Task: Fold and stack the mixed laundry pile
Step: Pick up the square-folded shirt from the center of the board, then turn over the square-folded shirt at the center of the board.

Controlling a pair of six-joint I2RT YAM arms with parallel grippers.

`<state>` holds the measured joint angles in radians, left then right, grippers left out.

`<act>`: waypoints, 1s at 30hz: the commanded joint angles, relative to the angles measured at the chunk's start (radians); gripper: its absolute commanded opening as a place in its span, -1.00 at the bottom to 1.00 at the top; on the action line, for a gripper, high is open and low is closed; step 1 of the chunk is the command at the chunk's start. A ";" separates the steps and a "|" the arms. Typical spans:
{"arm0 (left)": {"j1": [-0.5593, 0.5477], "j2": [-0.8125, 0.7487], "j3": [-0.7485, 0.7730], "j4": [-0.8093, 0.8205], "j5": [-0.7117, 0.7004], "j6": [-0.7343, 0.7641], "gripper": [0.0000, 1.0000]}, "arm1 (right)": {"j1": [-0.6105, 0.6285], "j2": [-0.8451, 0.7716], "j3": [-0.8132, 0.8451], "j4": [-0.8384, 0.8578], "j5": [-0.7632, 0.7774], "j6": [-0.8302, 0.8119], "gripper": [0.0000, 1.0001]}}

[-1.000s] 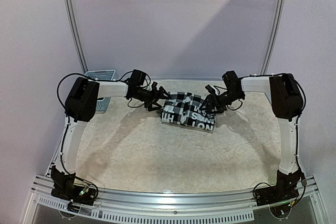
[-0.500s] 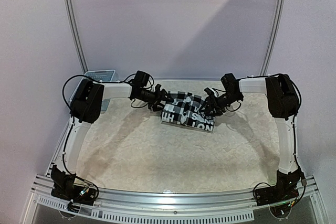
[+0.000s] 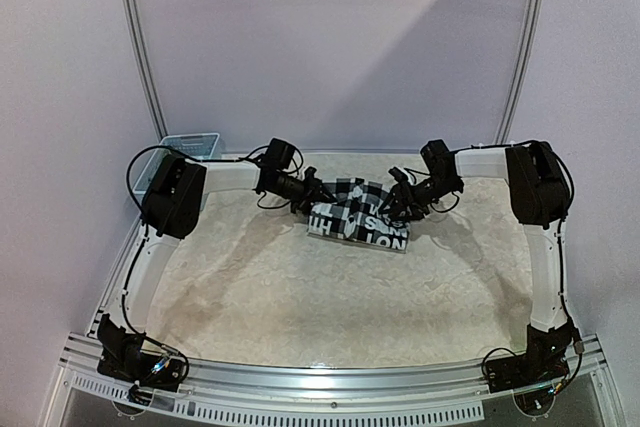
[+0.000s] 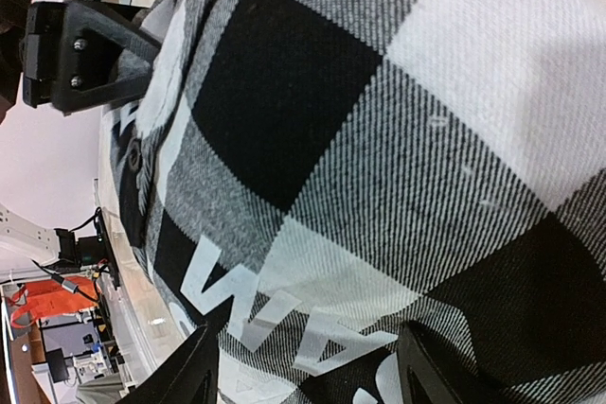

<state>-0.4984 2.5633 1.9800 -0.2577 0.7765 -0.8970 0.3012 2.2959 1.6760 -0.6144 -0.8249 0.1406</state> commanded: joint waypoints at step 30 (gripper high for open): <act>0.167 -0.434 0.345 -1.138 -0.632 0.481 -1.00 | -0.064 -0.405 -0.145 -0.153 -0.003 -0.181 0.38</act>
<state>-0.3695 2.1822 2.1864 -1.2098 0.3187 -0.4839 0.2352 1.9133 1.5410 -0.7601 -0.8215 -0.0311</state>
